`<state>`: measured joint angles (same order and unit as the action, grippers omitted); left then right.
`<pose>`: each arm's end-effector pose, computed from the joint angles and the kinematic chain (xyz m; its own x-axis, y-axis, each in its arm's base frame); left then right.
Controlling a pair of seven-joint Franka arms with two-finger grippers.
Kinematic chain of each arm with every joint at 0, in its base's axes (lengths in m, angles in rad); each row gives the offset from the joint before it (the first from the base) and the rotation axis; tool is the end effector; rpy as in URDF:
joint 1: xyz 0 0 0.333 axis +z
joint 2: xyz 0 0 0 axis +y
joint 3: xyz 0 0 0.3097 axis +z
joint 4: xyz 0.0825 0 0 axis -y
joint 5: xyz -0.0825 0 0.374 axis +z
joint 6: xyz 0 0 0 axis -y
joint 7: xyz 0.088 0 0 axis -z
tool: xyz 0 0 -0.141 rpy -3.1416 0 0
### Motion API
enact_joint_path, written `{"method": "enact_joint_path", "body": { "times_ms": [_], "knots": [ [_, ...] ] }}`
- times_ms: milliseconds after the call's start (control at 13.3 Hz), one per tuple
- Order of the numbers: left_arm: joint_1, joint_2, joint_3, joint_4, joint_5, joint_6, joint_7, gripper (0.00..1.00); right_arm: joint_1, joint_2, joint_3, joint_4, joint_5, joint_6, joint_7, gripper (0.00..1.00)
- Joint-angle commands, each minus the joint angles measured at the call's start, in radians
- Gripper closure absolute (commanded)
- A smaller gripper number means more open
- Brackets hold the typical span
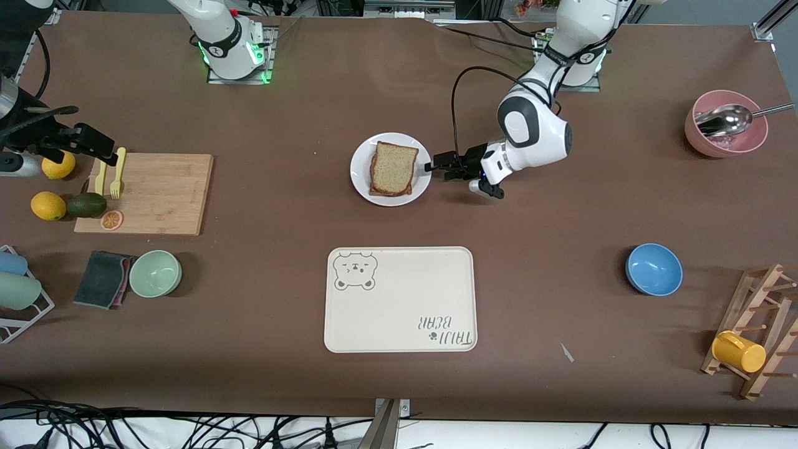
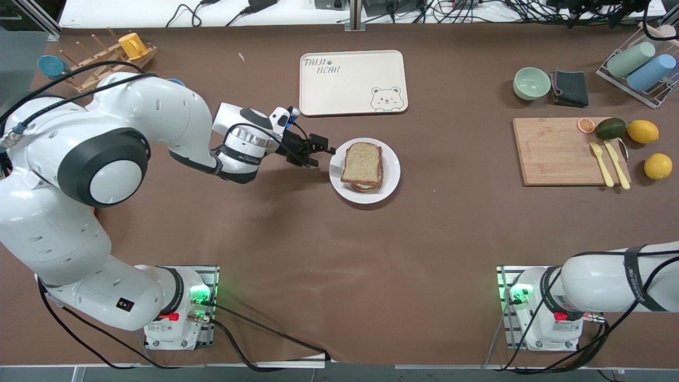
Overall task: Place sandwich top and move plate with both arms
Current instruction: 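Lower the left gripper to the white plate rim and grip it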
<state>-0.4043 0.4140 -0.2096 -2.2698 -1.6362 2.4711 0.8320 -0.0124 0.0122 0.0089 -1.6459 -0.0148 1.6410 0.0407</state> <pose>0.4066 -0.3181 0.1431 0.9943 0.0112 -0.1059 0.0892 -0.6301 0.7714 0.5516 -0.0039 0.5488 0.9989 -0.0431 -0.0165 -0.0429 -0.9990 0.0153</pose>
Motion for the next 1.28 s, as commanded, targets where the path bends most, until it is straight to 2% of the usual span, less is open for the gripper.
{"method": "enact_joint_path", "body": {
  "times_ms": [0, 226, 452, 677, 753, 903, 1204],
  "knots": [
    [-0.021, 0.017, 0.007, 0.004, -0.085, 0.009, 0.096, 0.02, -0.014, -0.014, -0.003, -0.008, 0.013, -0.03, -0.015, 0.0],
    [-0.051, 0.041, 0.007, 0.004, -0.184, 0.008, 0.168, 0.03, -0.012, -0.015, -0.003, -0.009, 0.013, -0.032, -0.016, 0.0],
    [-0.056, 0.052, 0.006, 0.003, -0.228, 0.0, 0.203, 0.04, -0.012, -0.015, -0.003, -0.008, 0.013, -0.03, -0.016, 0.0],
    [-0.059, 0.055, 0.006, 0.003, -0.229, 0.0, 0.202, 0.18, -0.014, -0.014, -0.004, -0.009, 0.013, -0.027, -0.016, 0.0],
    [-0.059, 0.058, 0.006, 0.003, -0.229, -0.001, 0.202, 0.19, -0.014, -0.012, -0.004, -0.008, 0.013, -0.02, -0.016, 0.0],
    [-0.061, 0.058, 0.006, -0.004, -0.229, -0.003, 0.202, 0.3, -0.012, -0.014, -0.003, -0.008, 0.012, -0.017, -0.016, 0.0],
    [-0.073, 0.063, 0.006, -0.005, -0.229, -0.004, 0.203, 0.43, -0.012, -0.014, 0.0, -0.008, 0.013, -0.02, -0.016, 0.0]
  ]
}}
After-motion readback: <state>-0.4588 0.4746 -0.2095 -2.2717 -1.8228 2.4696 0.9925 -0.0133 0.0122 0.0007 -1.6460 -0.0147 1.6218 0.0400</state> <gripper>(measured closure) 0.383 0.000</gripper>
